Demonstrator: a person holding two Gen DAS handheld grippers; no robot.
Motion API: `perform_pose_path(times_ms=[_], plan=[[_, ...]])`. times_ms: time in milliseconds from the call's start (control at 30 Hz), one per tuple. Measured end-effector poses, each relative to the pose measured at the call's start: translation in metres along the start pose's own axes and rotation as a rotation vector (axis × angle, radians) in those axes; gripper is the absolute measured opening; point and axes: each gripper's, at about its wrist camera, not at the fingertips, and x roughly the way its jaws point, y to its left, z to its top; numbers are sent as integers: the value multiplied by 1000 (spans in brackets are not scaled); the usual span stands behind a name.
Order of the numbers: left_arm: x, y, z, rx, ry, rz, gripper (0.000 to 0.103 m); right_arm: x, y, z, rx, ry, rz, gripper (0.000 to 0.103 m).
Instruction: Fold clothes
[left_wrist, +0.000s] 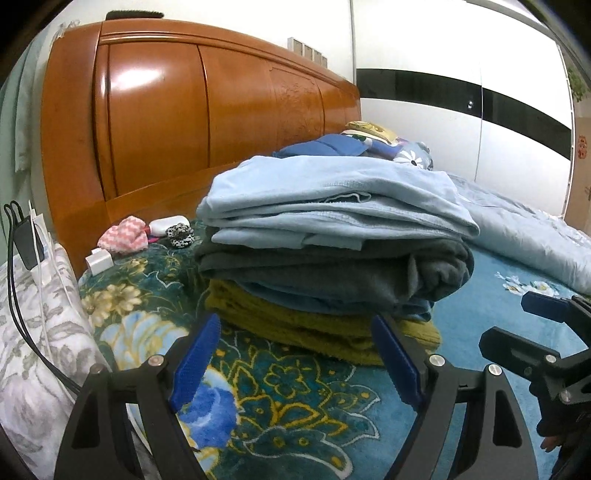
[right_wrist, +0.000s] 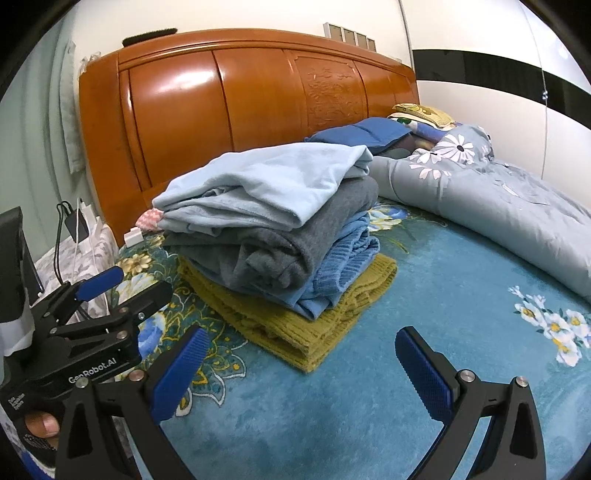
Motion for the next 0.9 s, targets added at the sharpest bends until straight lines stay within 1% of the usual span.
perform_pose_path(times_ms=[467, 767, 900], plan=[[4, -3, -2, 11, 14, 4, 85, 3, 3, -2, -17, 13, -4, 103], [5, -2, -3, 14, 10, 14, 85, 3, 4, -3, -24, 19, -3, 103], [2, -3, -3, 24, -7, 27, 85, 2, 5, -3, -27, 17, -4, 103]])
